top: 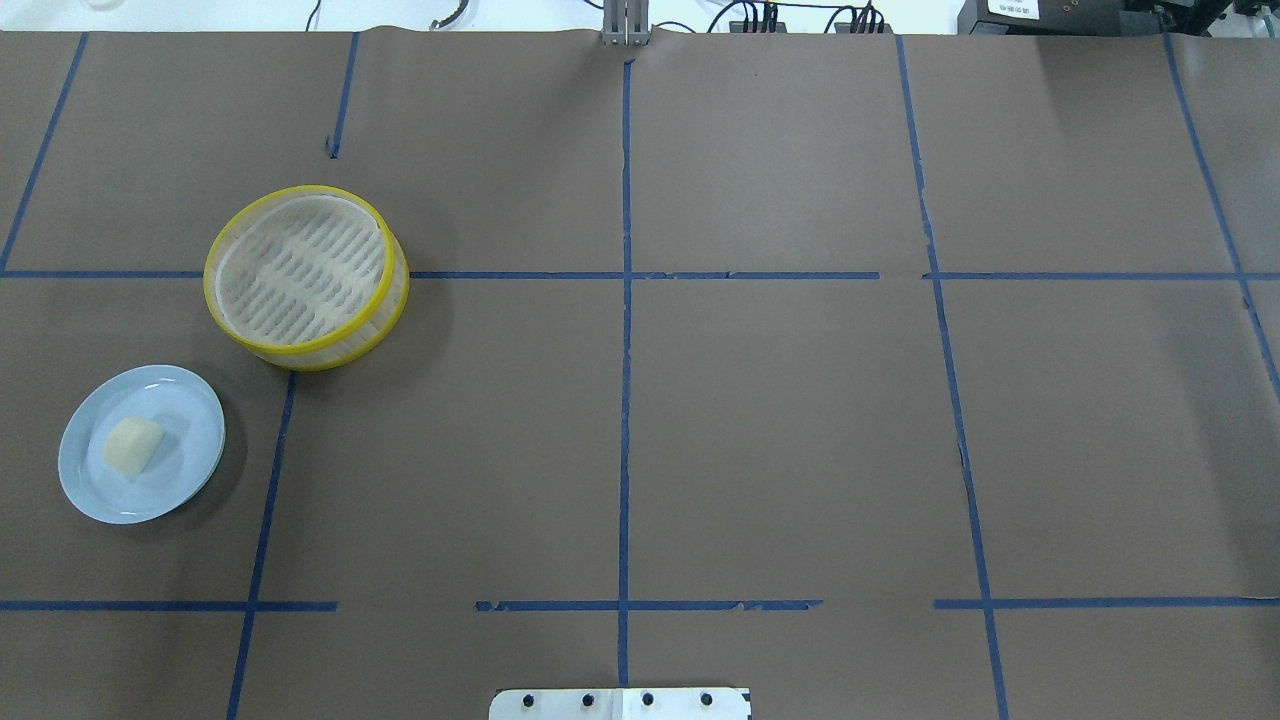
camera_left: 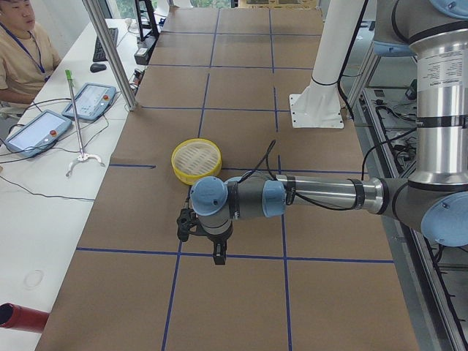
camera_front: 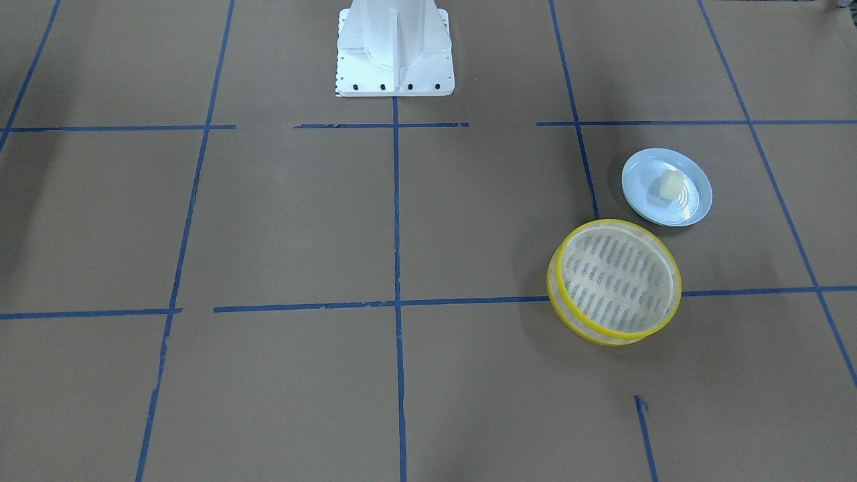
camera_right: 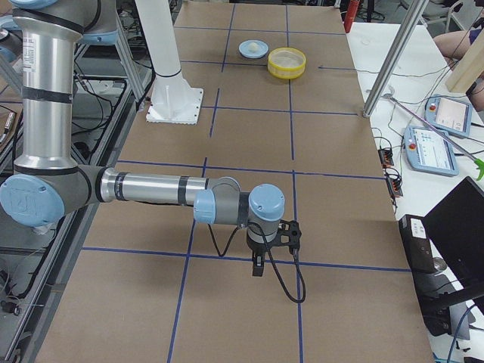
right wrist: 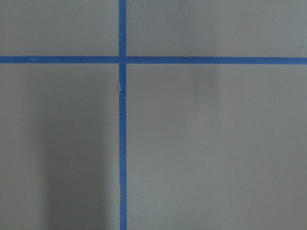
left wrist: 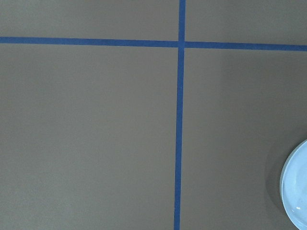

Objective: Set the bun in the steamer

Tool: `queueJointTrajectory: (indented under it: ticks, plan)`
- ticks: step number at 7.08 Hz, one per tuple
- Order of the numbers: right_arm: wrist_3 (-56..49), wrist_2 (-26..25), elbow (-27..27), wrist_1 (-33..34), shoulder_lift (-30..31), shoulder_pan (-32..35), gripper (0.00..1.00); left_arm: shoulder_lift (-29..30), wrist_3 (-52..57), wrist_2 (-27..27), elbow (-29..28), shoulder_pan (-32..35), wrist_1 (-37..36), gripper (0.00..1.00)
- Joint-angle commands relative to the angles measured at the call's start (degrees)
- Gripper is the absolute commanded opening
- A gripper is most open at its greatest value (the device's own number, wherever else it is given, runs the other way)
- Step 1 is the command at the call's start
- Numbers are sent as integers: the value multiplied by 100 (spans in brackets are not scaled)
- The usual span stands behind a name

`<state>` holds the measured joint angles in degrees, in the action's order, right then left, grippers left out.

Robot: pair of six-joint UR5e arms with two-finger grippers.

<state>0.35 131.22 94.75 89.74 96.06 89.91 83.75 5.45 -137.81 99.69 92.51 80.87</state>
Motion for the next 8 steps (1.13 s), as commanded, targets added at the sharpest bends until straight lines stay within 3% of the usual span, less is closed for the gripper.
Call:
queueJointTrajectory:
  ticks: [1, 3, 5, 6, 7, 8]
  plan:
    - [0, 0, 0, 0, 0, 0, 100, 1, 0, 0, 16, -5, -62, 100]
    - [0, 0, 0, 0, 0, 0, 100, -17, 9, 218, 217, -14, -63, 100]
    - [0, 0, 0, 0, 0, 0, 100, -17, 26, 414, 227, -31, 496, 100]
    - [0, 0, 0, 0, 0, 0, 100, 0, -87, 213, 227, -197, 1031, 100]
    - [0, 0, 0, 0, 0, 0, 100, 9, -828, -389, 244, -668, 1166, 100]
    - [0, 0, 0, 0, 0, 0, 100, 18, -1670, -404, 253, -1239, 2047, 100]
